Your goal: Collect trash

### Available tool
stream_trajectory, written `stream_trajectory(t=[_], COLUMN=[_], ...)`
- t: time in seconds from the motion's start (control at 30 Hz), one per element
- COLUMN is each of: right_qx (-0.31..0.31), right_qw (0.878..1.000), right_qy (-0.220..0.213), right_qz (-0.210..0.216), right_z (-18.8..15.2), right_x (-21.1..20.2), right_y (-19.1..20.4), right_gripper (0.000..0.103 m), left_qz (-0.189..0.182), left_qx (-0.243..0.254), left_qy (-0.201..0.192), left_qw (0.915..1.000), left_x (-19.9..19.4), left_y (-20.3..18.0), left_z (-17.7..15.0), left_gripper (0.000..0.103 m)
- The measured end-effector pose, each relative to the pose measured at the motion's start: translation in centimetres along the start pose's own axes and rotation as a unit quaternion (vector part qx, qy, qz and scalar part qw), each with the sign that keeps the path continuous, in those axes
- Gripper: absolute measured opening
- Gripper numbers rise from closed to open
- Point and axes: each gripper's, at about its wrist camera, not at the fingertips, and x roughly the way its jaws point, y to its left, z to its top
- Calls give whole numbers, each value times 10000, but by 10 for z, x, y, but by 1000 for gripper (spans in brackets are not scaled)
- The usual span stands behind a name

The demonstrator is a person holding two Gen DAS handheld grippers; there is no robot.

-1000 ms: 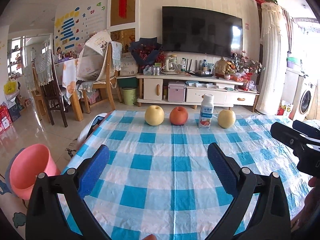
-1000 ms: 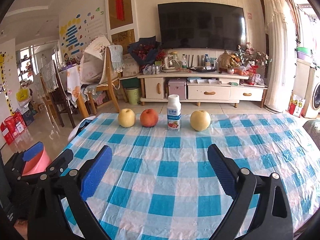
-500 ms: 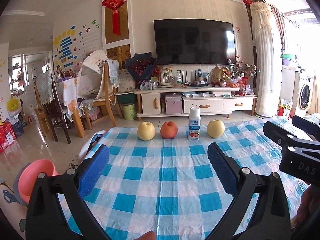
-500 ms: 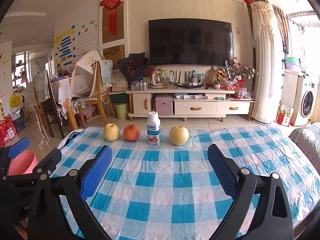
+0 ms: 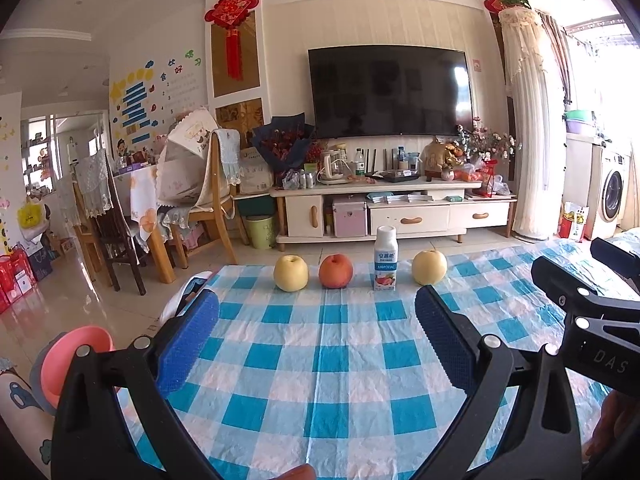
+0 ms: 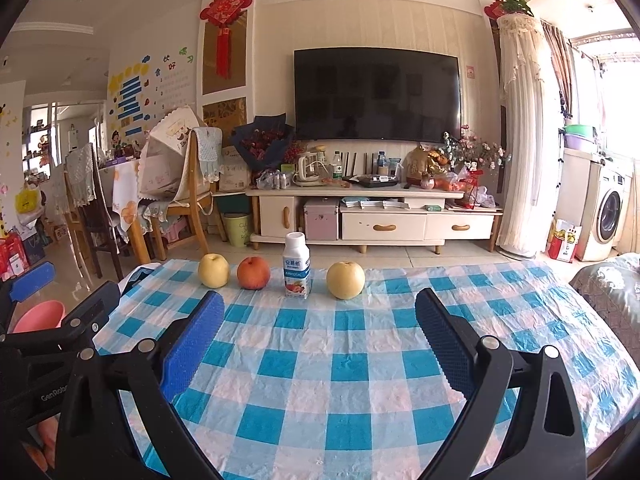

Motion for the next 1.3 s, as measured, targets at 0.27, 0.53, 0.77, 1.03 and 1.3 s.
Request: stream_trajectory(t=[0.27,0.53,0.77,1.03,1.3], right_qx=[-40,-158,-187,-49,352], right_qw=[10000,9997,9993,9951,9745], right_qy=[14,164,336,989,2197], right_qz=[2,-19,-36,-80,-307], right_z=[-1,-6,-14,-36,-84], right_x=[-1,13,27,76,164], right_y=[-1,-4,-4,-15,-32], right_gripper=[95,95,95,95,95], left_qz=[-15,-42,-186,-332,-329], left_qx=[-39,-32,-141,-161,-201], left_qy=[9,35,159,847,2139], left_qw=[10000,10000,9996,9957,9761], left_x=[2,8,28,85,179], left_y=[-1,-5,-4,-10,-30], left_z=[0,-2,-12,-41,-95], left_gripper=[99,99,99,99,99])
